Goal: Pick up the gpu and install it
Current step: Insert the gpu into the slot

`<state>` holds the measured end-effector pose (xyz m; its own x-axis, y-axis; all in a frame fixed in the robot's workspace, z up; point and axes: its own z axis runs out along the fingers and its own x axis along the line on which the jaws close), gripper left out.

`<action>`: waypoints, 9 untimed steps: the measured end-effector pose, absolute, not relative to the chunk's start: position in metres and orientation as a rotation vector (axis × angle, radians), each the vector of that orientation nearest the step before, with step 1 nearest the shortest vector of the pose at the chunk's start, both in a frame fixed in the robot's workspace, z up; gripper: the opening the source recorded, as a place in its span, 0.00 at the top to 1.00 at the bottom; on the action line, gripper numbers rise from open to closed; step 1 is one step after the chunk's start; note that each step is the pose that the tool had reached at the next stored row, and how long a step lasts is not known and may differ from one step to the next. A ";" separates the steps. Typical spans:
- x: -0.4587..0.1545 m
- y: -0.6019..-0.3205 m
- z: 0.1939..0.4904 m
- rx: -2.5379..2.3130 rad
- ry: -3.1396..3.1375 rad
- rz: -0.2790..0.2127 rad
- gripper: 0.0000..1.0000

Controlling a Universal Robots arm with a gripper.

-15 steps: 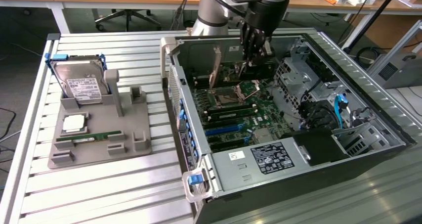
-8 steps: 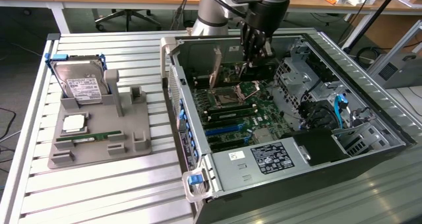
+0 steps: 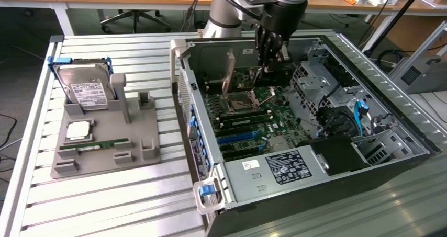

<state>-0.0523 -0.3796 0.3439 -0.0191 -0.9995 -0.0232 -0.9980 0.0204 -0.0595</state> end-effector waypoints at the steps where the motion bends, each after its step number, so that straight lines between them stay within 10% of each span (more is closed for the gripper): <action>1: -0.052 -0.380 0.344 -2.159 2.202 -0.041 0.73; 9: -0.052 -0.383 0.344 -2.159 2.202 -0.042 0.73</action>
<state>-0.0523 -0.3827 0.3437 -0.0190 -0.9996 -0.0214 -0.9980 0.0203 -0.0594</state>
